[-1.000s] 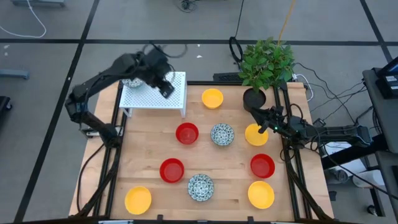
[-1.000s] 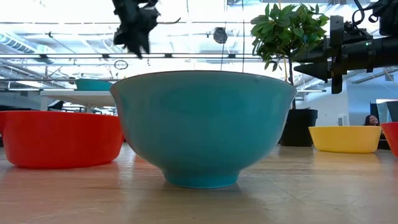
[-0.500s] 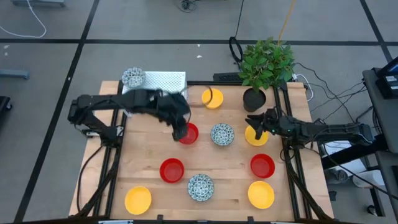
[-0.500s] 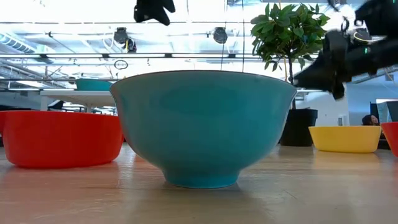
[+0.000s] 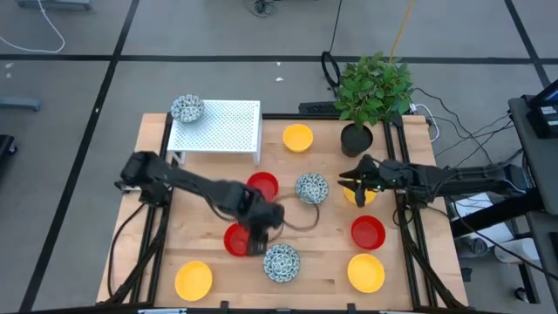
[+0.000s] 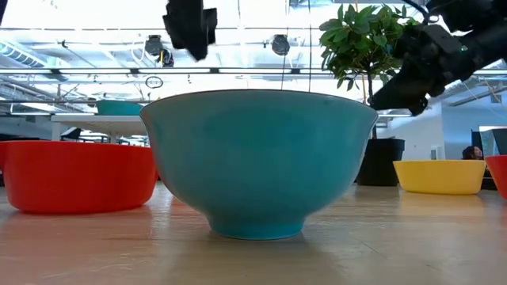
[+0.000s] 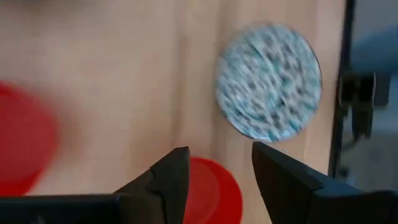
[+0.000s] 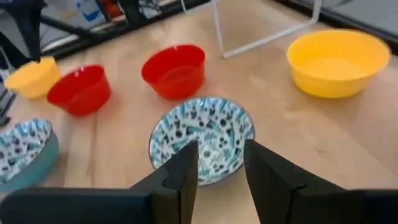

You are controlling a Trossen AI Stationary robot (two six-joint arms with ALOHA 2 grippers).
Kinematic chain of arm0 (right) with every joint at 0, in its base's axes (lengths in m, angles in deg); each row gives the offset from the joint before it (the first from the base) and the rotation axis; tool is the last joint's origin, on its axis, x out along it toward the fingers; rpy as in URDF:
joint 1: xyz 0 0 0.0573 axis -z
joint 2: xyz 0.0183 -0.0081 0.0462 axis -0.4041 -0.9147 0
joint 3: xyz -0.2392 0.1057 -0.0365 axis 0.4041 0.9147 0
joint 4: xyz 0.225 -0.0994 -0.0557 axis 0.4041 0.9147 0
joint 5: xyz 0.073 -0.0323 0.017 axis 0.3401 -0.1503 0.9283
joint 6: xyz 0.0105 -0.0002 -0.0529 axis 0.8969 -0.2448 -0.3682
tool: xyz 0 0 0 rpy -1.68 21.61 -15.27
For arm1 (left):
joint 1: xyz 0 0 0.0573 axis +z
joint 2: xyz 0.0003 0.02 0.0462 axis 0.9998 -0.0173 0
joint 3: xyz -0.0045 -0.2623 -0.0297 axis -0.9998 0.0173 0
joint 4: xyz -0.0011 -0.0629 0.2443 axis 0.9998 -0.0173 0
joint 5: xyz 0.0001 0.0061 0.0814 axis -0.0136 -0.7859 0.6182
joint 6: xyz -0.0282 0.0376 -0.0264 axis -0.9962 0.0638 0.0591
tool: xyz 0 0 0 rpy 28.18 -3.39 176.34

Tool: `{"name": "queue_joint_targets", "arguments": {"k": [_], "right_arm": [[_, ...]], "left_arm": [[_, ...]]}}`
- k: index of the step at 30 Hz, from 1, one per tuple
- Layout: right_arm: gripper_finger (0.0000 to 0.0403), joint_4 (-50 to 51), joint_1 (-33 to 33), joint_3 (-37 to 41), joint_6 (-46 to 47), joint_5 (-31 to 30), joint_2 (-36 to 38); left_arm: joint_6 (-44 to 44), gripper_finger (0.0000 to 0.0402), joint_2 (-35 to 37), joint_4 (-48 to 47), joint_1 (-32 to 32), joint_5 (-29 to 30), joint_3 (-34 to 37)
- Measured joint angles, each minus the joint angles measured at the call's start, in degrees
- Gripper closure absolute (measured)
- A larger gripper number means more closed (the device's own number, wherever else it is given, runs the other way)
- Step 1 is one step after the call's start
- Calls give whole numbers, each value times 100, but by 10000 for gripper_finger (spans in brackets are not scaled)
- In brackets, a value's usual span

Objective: Pick & Place Mini bowls
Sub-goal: Stack the bottom blue patterned bowl on top of the blue patterned bowl on the shelf

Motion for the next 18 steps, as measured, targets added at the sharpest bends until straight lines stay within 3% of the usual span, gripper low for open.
{"name": "queue_joint_targets", "arguments": {"k": [5,12,18], "right_arm": [[287,145,-337,-63,-2,-248,-198],[287,1290,-881,-931,-286,-1061,-561],[287,1830,-1244,-1511,7,-1231,-905]], "left_arm": [[314,227,-476,167,-364,-54,0],[-198,227,-1021,358,-405,2,0],[-551,227,-1271,756,-277,21,0]]}}
